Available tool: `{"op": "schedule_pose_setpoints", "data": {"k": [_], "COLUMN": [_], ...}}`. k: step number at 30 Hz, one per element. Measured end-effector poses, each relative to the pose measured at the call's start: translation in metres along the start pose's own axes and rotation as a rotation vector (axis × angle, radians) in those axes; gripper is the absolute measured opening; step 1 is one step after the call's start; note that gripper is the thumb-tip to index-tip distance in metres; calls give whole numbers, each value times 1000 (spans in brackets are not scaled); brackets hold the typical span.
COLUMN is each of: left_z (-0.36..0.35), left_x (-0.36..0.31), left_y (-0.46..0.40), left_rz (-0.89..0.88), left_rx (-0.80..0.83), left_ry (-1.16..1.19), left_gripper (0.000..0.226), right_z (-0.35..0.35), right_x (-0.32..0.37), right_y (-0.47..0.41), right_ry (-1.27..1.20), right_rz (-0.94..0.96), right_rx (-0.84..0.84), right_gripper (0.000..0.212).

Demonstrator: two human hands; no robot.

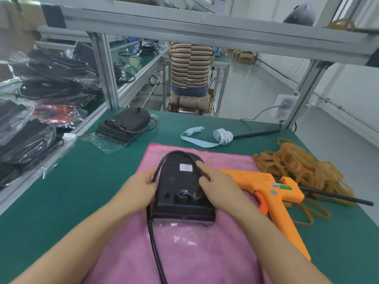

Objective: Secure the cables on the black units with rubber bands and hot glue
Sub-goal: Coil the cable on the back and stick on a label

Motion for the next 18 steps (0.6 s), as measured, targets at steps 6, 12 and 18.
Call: {"op": "schedule_pose_setpoints", "data": {"k": [6, 12, 18], "left_z": [10, 13, 5], "left_x": [-8, -8, -8], "left_y": [-43, -27, -4], "left_rz": [55, 49, -65], "left_rx": [-135, -330, -370], "left_ry": [-116, -246, -86], "left_gripper": [29, 26, 19], "right_z": [8, -4, 17], "right_x": [3, -3, 24], "right_y": [-31, -35, -8], "right_ry": [6, 166, 239], "right_rz": [-70, -152, 0], "right_rx": [-108, -170, -310], "right_gripper": [41, 31, 31]}}
Point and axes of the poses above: each hand's wrist, its own y-axis away from the middle knuckle, its own z-axis out of the back of the hand, x = y × z, the point moved 6 cm from there along -y, towards the middle knuckle, and after that the axes turned 7 degrees about z, right-handed, at the moved point
